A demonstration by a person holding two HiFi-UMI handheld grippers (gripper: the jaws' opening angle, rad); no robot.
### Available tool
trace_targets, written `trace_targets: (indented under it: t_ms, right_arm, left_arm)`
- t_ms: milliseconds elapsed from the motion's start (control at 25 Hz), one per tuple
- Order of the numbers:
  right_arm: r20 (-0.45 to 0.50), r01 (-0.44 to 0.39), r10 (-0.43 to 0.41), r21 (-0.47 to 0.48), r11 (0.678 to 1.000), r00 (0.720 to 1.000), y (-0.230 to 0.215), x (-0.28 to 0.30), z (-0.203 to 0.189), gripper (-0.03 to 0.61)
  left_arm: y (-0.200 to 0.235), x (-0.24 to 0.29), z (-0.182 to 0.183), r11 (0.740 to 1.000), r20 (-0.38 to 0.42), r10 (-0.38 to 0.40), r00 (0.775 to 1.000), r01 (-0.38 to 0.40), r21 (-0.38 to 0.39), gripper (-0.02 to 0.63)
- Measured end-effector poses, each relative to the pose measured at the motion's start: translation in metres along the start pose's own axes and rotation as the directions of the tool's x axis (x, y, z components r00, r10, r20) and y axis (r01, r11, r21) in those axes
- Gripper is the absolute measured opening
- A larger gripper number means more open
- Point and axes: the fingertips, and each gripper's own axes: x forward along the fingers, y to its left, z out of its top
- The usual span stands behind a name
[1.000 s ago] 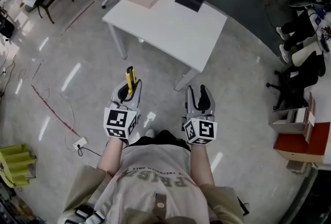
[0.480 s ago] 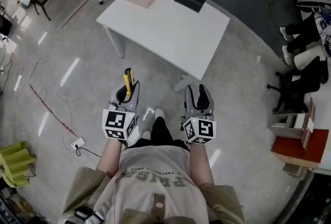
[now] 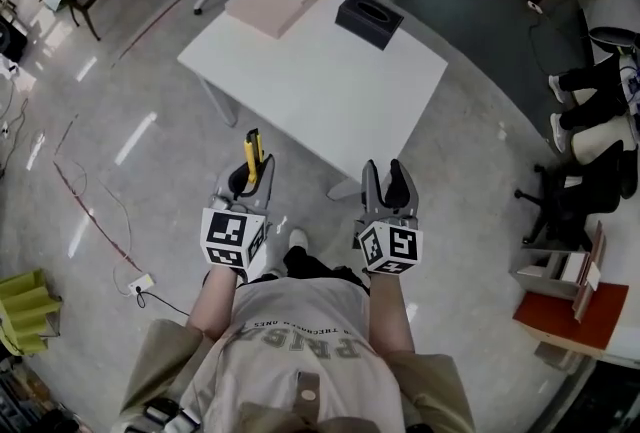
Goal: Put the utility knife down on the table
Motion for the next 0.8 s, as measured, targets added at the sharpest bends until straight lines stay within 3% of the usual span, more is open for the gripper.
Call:
trace_targets:
  t_ms: [400,800]
  right_arm:
    - [0.004,-0.037,0.037,0.014,0.999,0.999,-0.031,0.056,0.011,0.192]
    - [-0.035,0.006,-0.005,0.036,0.999,0.999,-0.043,0.089,-0.006,0.190]
  left_arm:
    - [0.013,0.049,0.016,0.999,0.016,0.052,0.999,-0.052,-0.001,0.060]
    - [0.027,0.094,0.013,1.000,-0.029,-0.006,1.000,0.006,0.001,0.060]
